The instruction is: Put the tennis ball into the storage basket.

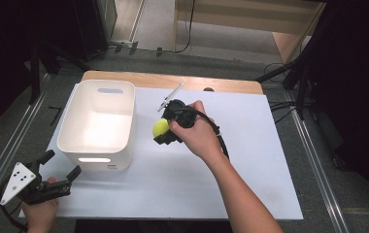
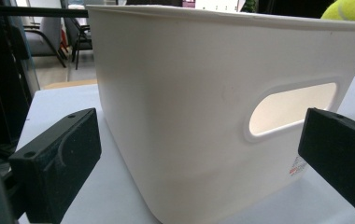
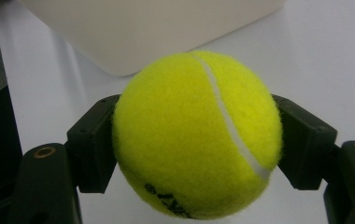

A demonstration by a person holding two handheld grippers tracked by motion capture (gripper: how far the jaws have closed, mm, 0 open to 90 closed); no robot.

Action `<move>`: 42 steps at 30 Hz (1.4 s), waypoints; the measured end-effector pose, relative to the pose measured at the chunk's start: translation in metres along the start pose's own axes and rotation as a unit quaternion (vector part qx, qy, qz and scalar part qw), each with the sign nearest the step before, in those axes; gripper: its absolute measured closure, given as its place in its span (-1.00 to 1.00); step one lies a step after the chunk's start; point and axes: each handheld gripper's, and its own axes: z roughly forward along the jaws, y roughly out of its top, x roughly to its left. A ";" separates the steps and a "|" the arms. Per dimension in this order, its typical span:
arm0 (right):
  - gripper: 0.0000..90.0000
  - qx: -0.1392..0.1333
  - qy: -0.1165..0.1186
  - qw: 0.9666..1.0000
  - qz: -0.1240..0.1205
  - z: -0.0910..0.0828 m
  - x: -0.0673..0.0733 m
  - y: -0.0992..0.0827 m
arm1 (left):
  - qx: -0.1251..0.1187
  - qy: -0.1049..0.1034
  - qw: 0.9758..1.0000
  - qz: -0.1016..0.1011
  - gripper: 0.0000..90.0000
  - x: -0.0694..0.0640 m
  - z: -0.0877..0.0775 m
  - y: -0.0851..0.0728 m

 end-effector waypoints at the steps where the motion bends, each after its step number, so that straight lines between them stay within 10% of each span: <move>1: -0.47 0.002 0.000 1.000 0.000 0.000 0.001 0.001 | 0.000 0.000 1.000 0.000 -1.00 0.000 0.000 0.000; 42: -0.47 -0.025 0.024 0.998 -0.056 0.002 0.029 0.064 | 0.000 0.000 1.000 0.004 -1.00 -0.001 0.002 0.000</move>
